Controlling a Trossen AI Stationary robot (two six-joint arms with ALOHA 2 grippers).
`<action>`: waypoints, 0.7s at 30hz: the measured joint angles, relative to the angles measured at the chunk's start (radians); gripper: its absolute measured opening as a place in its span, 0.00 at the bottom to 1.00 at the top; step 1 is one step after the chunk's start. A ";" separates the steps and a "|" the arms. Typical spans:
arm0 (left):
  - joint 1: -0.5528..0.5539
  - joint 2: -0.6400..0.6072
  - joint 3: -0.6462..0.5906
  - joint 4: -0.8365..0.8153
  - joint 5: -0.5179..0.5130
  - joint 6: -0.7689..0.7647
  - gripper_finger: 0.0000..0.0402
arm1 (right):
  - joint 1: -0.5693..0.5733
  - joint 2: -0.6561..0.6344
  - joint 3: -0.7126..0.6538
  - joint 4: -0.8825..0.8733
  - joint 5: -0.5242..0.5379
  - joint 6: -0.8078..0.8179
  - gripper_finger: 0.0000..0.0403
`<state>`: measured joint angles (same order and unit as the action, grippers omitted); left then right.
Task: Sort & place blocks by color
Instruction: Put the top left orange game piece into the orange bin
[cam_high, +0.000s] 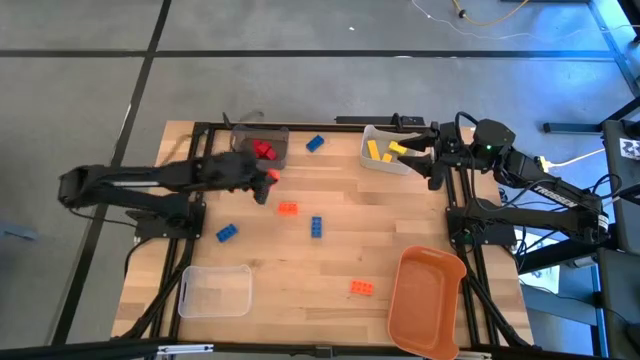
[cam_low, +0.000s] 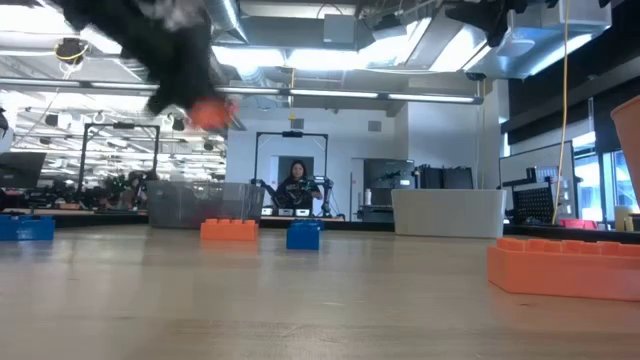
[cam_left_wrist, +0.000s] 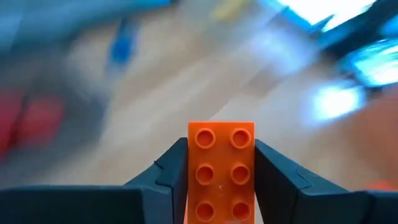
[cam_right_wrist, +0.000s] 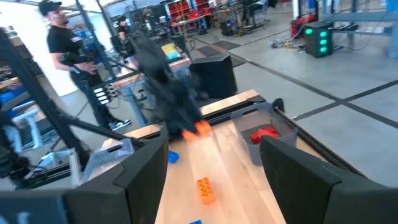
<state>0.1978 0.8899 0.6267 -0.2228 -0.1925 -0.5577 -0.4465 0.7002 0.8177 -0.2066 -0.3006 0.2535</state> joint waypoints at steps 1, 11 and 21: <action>0.000 -0.035 0.018 0.061 0.021 0.063 0.32 | 0.000 0.000 0.000 0.000 0.004 0.000 0.63; 0.000 -0.166 0.072 0.365 0.021 0.298 0.32 | 0.000 0.000 0.000 0.000 0.004 0.000 0.63; -0.018 0.011 0.073 0.371 0.114 0.234 0.32 | 0.001 0.095 -0.023 0.075 -0.029 0.385 0.63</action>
<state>0.1803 0.9014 0.6994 0.1478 -0.0780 -0.3236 -0.4458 0.7948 0.7944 -0.1320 -0.3293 0.6384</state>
